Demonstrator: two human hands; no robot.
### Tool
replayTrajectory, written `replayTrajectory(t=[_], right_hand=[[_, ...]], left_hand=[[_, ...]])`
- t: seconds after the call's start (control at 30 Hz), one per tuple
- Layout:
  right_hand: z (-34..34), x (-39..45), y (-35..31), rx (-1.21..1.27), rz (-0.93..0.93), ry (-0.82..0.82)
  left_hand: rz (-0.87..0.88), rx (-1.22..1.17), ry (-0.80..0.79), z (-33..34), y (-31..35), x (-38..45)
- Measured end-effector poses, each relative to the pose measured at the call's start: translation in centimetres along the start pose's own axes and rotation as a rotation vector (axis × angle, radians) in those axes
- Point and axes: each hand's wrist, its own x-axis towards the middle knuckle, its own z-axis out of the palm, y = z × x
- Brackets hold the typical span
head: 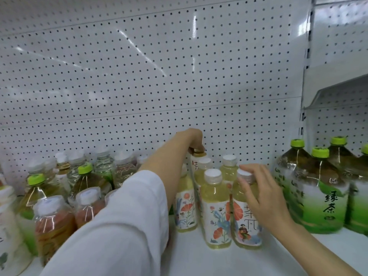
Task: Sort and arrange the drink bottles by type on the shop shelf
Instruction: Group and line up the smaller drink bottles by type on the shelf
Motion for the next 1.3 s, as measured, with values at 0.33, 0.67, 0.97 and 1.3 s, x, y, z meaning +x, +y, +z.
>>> replayTrajectory(t=[0.33, 0.67, 0.97, 1.3], right_hand=[[-1.2, 3.0, -1.6, -0.069, 0.051, -0.109], [0.5, 8.6, -6.4, -0.232, 0.003, -0.237], [11.2, 14.2, -13.3, -0.218, 0.231, -0.827], [13.7, 14.0, -13.0, 0.167, 0.604, -0.419]], left_hand=[[0.075, -0.458, 0.364, -7.5, -3.3, -3.9], [0.249, -1.26, 1.174, -14.4, -6.8, -10.6], [0.373, -1.064, 1.282, -14.3, -13.0, -19.2], [0.358, -1.138, 1.475, -9.8, -21.2, -30.0]])
